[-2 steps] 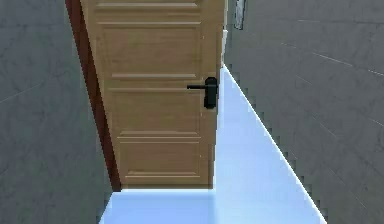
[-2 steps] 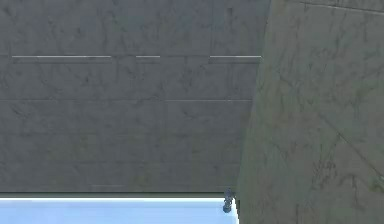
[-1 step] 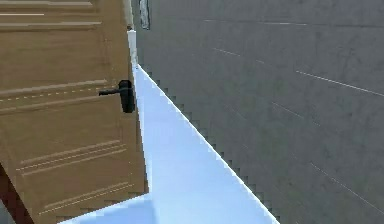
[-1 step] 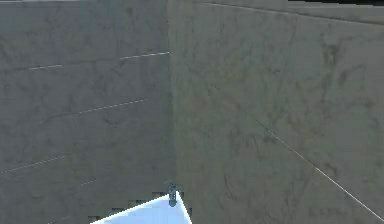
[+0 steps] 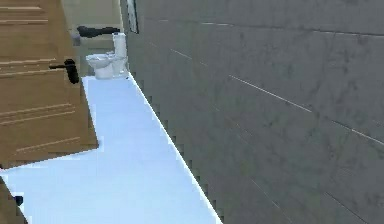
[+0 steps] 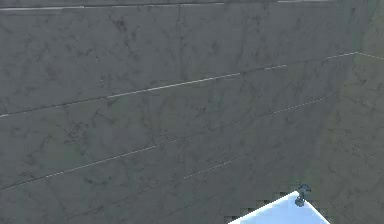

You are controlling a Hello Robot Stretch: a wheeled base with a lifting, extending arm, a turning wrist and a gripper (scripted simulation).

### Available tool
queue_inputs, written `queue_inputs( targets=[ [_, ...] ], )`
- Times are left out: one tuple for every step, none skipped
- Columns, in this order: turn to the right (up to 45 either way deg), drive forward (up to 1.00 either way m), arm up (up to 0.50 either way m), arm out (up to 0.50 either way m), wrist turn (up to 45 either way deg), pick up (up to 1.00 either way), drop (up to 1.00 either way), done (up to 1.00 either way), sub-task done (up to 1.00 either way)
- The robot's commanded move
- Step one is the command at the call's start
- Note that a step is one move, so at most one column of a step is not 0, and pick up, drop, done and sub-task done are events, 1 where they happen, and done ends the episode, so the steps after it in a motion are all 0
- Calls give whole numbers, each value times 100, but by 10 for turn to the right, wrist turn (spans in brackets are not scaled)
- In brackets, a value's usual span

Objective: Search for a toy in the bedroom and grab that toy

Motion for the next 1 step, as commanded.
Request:
queue_inputs(
  targets=[
    [90, 0, 0, 0, 0, 0, 0, 0, 0]
  ],
)
